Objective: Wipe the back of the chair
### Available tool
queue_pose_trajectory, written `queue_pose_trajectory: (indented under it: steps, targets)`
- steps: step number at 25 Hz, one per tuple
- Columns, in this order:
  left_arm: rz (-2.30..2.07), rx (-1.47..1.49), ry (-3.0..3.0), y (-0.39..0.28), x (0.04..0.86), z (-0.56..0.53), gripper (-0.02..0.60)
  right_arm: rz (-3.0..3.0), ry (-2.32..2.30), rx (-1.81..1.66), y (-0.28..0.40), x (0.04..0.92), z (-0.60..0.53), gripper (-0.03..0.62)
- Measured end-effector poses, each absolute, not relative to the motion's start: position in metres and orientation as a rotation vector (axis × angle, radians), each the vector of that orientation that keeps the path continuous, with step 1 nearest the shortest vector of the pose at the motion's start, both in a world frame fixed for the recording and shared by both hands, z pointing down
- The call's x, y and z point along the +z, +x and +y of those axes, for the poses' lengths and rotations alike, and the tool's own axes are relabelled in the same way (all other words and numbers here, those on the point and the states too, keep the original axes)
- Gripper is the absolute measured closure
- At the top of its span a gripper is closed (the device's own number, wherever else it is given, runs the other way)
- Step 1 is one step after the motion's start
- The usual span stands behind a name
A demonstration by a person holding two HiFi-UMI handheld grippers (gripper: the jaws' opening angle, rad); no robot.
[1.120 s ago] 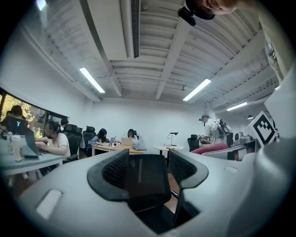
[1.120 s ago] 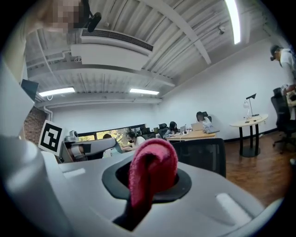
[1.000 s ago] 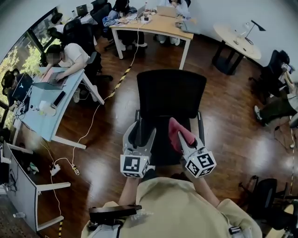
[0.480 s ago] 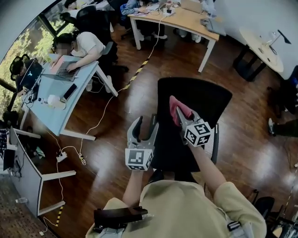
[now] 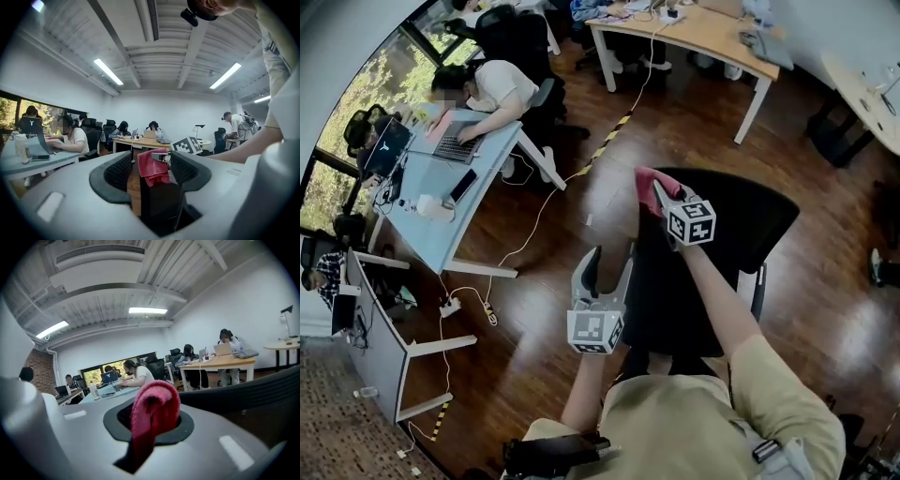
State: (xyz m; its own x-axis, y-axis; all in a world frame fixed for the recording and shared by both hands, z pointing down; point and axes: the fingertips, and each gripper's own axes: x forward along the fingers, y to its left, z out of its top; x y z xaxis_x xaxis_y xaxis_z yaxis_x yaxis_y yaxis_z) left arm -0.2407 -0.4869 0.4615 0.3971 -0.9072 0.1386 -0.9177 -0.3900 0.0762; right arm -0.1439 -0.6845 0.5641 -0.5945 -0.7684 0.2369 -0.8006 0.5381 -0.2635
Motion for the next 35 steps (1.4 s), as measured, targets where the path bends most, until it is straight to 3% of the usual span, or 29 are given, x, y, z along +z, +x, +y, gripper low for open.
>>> queue_pose_trajectory:
  steps: [5,13,17,21,29,32,35]
  targets:
    - [-1.527,0.131,2.569,-0.198,0.469,-0.507,0.337,-2.548,1.538,0.468,-0.048,0.578,-0.676,0.562]
    - [-1.304,0.117,2.659,-0.120,0.476,-0.514,0.337,-2.156,2.134,0.517,0.203,0.578,-0.603,0.562]
    - [-1.270,0.119,2.669,-0.105,0.474,-0.508,0.337,-2.057,2.230,0.527,0.252,0.575,-0.582,0.562]
    - [-1.328,0.114,2.642,-0.119,0.467,-0.502,0.337,-2.238,2.030,0.541,0.172,0.571,-0.590,0.562]
    - [-1.571,0.120,2.496,-0.204,0.466,-0.492,0.337,-2.782,1.274,0.564,-0.142,0.583,-0.613,0.562]
    - [-1.650,0.129,2.438,-0.232,0.468,-0.482,0.341,-2.840,1.246,0.587,-0.179,0.576,-0.641,0.562]
    - [-1.677,0.127,2.401,-0.248,0.475,-0.478,0.342,-2.792,1.343,0.604,-0.165,0.582,-0.665,0.562]
